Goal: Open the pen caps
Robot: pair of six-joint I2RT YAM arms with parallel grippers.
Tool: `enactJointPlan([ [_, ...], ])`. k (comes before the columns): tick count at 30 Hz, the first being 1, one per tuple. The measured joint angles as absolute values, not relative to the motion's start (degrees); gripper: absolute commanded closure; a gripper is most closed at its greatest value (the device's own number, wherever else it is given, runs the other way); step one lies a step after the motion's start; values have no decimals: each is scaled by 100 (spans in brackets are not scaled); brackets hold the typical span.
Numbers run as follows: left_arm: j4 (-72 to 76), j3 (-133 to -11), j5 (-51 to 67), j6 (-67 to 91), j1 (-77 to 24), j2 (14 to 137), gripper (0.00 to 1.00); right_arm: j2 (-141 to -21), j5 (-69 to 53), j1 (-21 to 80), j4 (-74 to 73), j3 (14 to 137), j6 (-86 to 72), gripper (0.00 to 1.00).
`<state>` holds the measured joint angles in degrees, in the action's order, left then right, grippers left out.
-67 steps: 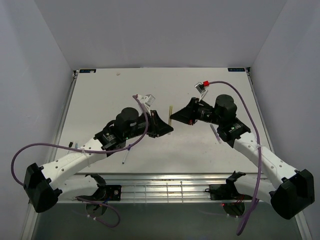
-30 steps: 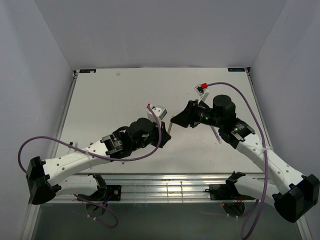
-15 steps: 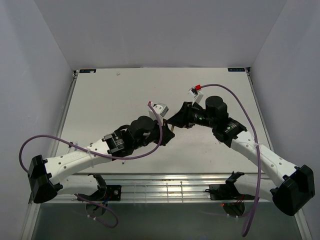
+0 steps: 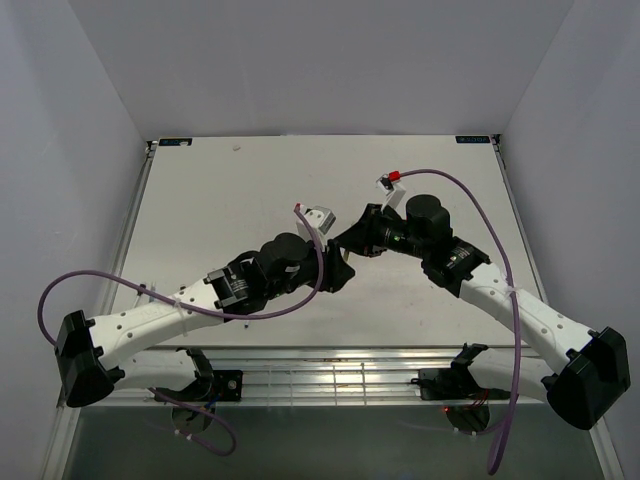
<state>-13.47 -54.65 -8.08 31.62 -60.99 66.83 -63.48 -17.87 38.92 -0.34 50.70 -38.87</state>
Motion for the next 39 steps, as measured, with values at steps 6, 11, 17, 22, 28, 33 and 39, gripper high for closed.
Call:
enactJointPlan([
  [6, -1343, -5400, -808, 3197, -6097, 6600, 50, -6348, -1769, 3892, -32, 5070, -3933, 92],
  [11, -1295, -5400, -766, 3216, -6099, 6670, 59, -6346, -1778, 3892, -23, 5070, -4034, 92],
  [17, -1223, -5398, -725, 3242, -6097, 6871, 81, -6346, -1811, 3892, -21, 5070, -4119, 92],
  [22, -1197, -5398, -698, 3192, -6097, 6875, 100, -6346, -1772, 3892, -27, 5070, -4169, 92],
  [28, -1197, -5387, -770, 3197, -6097, 6801, 100, -6405, -1699, 3892, -97, 5212, -4187, 92],
  [33, -836, -5199, -864, 3271, -6051, 6674, 100, -6751, -1896, 3745, -454, 5739, -4154, 92],
  [39, 115, -4506, -1103, 3647, -5924, 6401, 100, -7898, -2578, 3363, -1184, 7011, -4182, 92],
])
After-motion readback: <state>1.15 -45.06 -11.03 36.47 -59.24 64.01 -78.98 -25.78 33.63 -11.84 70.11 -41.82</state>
